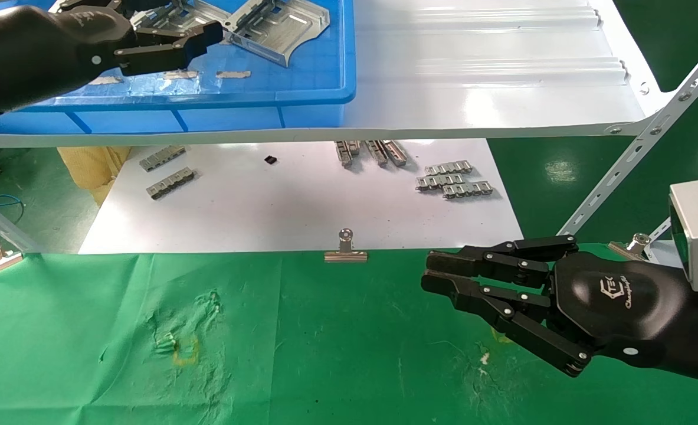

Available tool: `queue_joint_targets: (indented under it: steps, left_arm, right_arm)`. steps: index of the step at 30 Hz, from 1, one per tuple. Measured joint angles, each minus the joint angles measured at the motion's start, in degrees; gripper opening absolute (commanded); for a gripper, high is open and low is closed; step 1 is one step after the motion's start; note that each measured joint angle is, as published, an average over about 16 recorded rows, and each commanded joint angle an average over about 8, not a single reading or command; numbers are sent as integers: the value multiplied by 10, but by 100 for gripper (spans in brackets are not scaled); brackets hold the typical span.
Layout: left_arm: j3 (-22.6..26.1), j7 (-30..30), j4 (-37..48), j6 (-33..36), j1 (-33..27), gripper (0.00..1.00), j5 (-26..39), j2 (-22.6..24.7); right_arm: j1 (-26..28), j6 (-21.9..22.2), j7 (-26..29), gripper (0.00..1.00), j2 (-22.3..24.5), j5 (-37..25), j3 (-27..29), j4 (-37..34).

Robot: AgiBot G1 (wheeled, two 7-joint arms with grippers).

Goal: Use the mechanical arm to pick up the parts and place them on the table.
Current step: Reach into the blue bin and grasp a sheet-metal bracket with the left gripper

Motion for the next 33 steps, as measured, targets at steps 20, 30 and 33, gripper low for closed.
queue_joint_targets:
  steps: [20, 30, 33]
  left_arm:
    - [60, 87, 330, -107, -206, 100, 125, 101]
    - [59, 103, 398, -148, -227, 100, 127, 130]
    - [57, 104, 408, -146, -228, 100, 125, 133]
  right_arm:
    - [0, 0, 0, 0, 0, 0, 0, 0]
    - [0, 0, 0, 0, 0, 0, 0, 0]
    - [0, 0, 0, 0, 0, 0, 0, 0]
